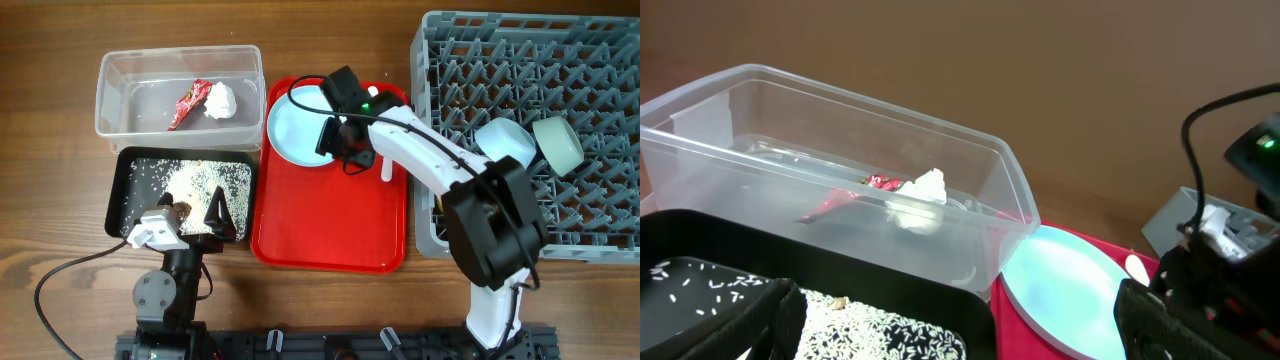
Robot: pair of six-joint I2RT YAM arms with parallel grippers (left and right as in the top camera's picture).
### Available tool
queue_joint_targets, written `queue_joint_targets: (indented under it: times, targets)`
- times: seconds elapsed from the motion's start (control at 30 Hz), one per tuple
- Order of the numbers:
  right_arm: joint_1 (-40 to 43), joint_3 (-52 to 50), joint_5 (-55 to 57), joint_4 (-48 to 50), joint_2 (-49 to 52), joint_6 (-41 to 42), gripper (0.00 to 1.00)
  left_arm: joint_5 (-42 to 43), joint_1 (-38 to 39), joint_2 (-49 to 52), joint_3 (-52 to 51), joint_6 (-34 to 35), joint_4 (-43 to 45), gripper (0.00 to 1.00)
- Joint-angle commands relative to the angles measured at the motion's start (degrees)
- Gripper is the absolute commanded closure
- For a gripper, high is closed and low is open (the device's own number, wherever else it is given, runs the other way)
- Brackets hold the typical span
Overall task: Sort waste into correct bins and load items into the dishwasher rack
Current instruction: 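Grasp the light blue plate edge with the right gripper and lift, then place the plate upright in the rack and release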
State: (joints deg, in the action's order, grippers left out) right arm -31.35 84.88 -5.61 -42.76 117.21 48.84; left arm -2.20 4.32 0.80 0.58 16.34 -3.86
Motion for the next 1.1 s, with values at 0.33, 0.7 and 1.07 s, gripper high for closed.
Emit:
queue_joint_targets:
  times: [0.33, 0.7, 1.07]
  targets:
    - [-0.85, -0.11, 3.98, -3.19, 5.79, 6.69, 0.88, 0.24, -0.48, -0.39, -0.26, -0.94, 0.00, 0.00]
    - [-0.83, -0.09, 14.86, -4.79, -13.73, -17.99, 0.96, 0.24, -0.48, -0.39, -0.26, -0.94, 0.00, 0.00]
    - [14.23, -0.09, 56.87, -3.61, -38.16, -41.90, 0.96, 0.24, -0.48, -0.39, -0.26, -0.94, 0.00, 0.00]
